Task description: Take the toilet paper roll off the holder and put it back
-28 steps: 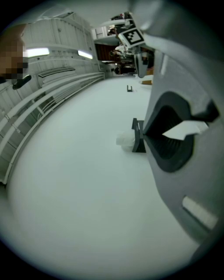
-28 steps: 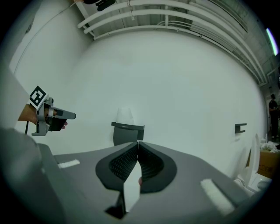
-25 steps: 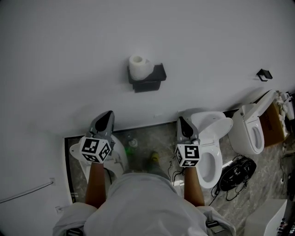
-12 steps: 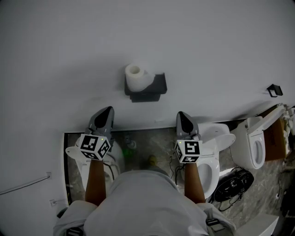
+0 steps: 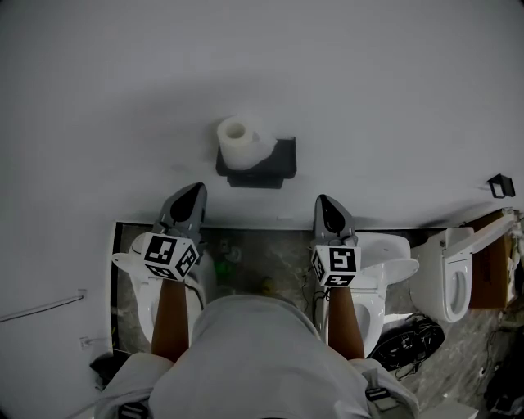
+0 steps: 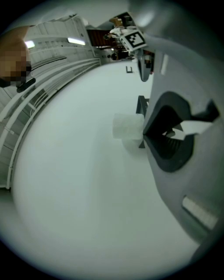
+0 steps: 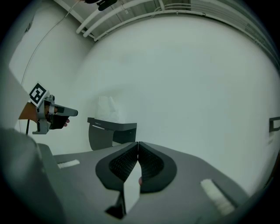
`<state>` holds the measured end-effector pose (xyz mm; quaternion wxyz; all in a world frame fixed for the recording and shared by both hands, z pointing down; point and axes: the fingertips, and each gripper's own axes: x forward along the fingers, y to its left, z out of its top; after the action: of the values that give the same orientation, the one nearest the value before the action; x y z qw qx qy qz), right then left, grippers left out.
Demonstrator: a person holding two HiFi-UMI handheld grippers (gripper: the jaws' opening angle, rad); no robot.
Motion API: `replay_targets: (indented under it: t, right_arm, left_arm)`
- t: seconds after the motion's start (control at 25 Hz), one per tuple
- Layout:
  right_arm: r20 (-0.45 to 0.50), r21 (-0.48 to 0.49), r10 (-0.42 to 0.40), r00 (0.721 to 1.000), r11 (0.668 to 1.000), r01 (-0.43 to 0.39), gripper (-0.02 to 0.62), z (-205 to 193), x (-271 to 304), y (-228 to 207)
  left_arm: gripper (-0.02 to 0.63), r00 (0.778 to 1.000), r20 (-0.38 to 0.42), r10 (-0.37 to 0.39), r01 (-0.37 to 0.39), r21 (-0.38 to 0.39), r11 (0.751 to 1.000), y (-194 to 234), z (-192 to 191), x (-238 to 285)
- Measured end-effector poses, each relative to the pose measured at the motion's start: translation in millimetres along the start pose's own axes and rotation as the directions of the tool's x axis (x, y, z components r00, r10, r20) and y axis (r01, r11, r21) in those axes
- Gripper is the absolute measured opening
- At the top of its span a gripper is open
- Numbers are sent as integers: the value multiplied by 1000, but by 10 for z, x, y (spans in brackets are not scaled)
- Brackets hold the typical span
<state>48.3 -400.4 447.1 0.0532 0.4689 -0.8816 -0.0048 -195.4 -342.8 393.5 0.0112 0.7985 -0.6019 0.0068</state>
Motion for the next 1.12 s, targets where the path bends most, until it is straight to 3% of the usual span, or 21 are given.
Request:
replay_targets:
  t: [0.64,1.12]
  right_arm:
    - [18,9,35,999,999,-35,3,-57,239,-197]
    - [29,6,39,999,999,-40,3,-67,276,-211]
  left_arm:
    - [5,1000,18,18,-18,11,1000,-12,45,243]
    - [134,998,46,-31,30,14,999,-95,128,350]
